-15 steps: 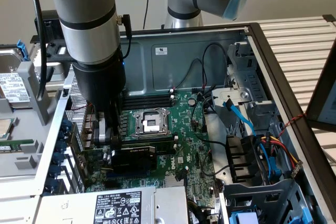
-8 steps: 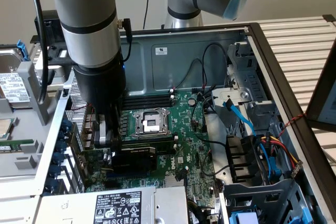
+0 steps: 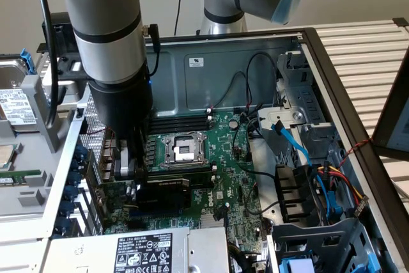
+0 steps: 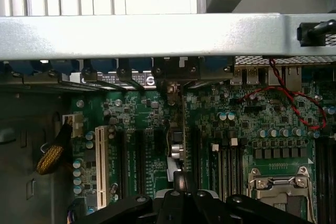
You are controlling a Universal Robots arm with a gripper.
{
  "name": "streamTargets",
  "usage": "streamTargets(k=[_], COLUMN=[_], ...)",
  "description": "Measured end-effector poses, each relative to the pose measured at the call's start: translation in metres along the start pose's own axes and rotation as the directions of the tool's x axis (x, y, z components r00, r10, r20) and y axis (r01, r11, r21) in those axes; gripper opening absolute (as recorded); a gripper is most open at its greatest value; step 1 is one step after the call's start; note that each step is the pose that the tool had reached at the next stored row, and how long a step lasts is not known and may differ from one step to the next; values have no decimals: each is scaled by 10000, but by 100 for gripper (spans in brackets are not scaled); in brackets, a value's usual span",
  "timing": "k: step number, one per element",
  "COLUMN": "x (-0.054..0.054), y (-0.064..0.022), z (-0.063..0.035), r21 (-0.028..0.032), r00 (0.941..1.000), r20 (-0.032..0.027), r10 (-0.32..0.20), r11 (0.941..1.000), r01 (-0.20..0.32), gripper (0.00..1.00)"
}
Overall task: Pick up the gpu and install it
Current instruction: 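Press down on the gpu until it lock into place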
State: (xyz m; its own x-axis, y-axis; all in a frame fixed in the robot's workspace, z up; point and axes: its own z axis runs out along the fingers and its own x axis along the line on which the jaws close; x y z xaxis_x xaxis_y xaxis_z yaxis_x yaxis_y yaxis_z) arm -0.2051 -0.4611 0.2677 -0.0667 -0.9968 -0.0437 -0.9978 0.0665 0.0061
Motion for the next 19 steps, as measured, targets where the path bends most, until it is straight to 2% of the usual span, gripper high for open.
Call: streamTargets(k=[6,10,19], x=[-2,17,60], y=[1,-21,-221], z=[-143,-165,-171], r21=[-49,-52,-51], r00=[10000,10000,10000], r20=[37,36,46], r10=[36,45,45], r11=[10000,10000,10000], r01=[-36,-45,-45], gripper=[11,11,11])
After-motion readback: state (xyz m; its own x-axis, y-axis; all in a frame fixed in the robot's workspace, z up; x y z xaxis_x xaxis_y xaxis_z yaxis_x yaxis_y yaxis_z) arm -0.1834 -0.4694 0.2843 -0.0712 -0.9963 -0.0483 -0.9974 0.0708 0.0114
